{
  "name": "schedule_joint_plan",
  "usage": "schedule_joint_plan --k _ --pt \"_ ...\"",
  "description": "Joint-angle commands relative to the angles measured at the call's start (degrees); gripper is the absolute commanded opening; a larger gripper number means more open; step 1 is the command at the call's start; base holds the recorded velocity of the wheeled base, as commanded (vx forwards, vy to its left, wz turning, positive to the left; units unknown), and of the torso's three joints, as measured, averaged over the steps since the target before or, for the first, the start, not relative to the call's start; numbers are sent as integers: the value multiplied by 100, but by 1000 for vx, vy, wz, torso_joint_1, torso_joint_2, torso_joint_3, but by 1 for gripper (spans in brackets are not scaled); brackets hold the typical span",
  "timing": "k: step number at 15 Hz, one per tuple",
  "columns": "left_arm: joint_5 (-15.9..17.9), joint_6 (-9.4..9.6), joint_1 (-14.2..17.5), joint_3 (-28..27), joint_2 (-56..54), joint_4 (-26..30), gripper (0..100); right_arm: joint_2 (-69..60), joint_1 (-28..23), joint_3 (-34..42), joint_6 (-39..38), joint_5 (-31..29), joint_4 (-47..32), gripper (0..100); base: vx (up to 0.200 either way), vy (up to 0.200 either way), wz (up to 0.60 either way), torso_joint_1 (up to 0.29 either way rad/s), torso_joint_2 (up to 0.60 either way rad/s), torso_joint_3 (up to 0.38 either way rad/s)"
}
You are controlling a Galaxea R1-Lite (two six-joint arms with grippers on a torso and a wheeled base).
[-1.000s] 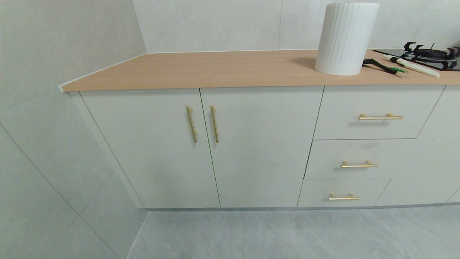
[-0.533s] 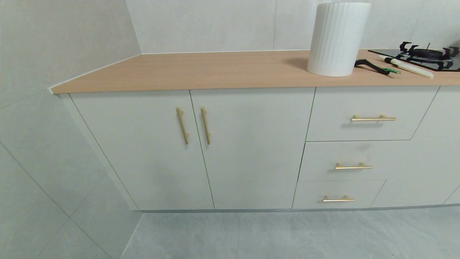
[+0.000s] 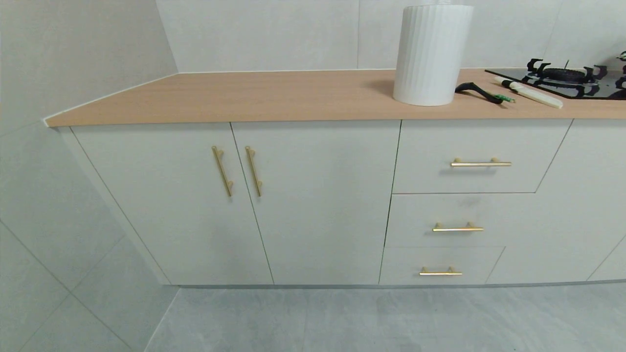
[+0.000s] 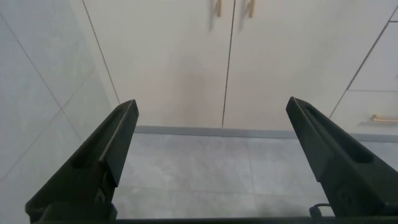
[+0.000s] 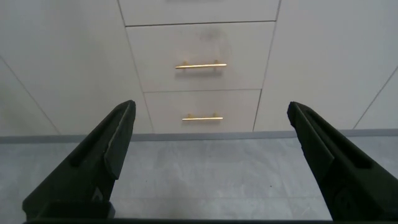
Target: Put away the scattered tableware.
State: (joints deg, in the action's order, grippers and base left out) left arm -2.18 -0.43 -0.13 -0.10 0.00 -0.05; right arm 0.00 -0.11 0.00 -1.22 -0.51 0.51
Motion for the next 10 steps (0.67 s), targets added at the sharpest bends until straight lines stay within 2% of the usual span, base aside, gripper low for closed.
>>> schedule_joint_plan --k 1,4,10 --pt "-2 -1 5 1 9 -4 100 9 2 0 -1 -2 2 100 0 0 0 0 0 0" --pt "-2 8 5 1 9 -4 100 9 2 0 -1 -2 2 100 0 0 0 0 0 0" --pt "-2 8 13 1 9 -4 100 9 2 0 -1 -2 2 100 200 0 0 1 4 0"
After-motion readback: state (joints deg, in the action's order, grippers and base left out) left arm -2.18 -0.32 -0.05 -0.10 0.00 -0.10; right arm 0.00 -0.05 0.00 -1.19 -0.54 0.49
